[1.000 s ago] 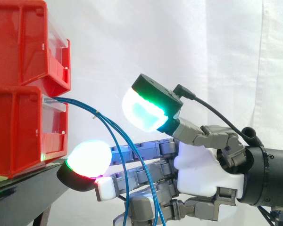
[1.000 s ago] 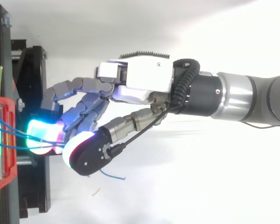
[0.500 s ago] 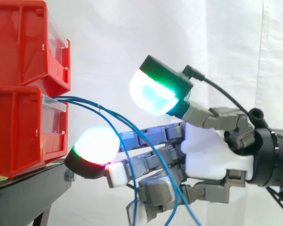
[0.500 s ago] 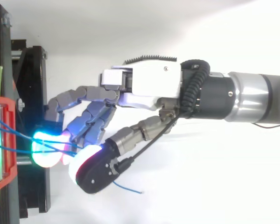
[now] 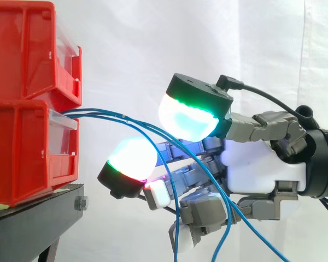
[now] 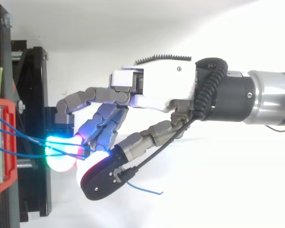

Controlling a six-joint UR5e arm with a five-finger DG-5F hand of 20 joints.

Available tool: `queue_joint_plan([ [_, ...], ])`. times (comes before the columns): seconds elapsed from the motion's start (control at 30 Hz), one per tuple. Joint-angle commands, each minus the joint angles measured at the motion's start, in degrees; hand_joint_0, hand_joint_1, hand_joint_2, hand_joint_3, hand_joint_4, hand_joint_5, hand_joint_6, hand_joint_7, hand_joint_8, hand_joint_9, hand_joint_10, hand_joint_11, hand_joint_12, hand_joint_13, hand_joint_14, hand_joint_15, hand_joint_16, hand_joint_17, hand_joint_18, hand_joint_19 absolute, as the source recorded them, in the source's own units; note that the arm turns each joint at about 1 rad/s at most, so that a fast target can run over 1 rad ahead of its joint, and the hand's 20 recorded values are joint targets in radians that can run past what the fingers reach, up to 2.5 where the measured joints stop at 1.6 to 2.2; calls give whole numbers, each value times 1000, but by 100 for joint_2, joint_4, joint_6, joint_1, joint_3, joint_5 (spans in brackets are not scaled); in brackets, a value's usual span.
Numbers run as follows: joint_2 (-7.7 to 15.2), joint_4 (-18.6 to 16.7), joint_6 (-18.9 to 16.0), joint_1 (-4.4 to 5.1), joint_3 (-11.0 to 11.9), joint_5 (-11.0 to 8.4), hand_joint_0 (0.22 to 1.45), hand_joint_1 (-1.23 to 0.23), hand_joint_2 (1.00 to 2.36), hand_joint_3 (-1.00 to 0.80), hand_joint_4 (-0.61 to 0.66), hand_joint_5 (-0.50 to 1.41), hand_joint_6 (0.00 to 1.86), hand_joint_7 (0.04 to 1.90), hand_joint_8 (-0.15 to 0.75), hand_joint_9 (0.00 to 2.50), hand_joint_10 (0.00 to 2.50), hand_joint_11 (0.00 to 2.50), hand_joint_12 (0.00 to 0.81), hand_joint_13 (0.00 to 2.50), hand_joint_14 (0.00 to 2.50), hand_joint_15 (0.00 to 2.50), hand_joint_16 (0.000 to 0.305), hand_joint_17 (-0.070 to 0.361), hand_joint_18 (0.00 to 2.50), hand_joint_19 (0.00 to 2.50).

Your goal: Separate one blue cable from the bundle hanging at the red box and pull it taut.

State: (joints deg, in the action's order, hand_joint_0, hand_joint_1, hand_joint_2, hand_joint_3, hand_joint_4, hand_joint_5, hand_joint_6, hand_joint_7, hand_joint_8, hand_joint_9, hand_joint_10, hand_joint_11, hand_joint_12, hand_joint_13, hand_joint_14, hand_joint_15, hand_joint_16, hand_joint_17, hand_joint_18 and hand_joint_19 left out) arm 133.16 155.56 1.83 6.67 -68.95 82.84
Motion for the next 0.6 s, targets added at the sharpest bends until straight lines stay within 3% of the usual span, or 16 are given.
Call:
queue_joint_plan([
  [0.0, -36, 10, -8, -17, 13, 22, 651, -673, 1010, -375, 173, -165, 501, 1209, 299, 836, 19, 857, 358, 1209, 28, 1116, 46, 103, 772, 651],
  [0.13, -115, 10, 10, -43, 31, 22, 640, -645, 1009, -396, 160, -161, 510, 1258, 300, 841, 20, 870, 356, 1211, 28, 1133, 46, 104, 778, 649],
  [0.27, -220, 98, 19, -43, 31, -4, 629, -622, 1009, -400, 152, -172, 577, 1185, 303, 856, 22, 913, 358, 1218, 28, 1133, 47, 105, 785, 660],
  [0.57, -229, 186, 28, -17, 66, -31, 614, -594, 1006, -424, 147, -183, 684, 1066, 307, 881, 20, 942, 362, 1227, 27, 1138, 48, 108, 802, 686],
])
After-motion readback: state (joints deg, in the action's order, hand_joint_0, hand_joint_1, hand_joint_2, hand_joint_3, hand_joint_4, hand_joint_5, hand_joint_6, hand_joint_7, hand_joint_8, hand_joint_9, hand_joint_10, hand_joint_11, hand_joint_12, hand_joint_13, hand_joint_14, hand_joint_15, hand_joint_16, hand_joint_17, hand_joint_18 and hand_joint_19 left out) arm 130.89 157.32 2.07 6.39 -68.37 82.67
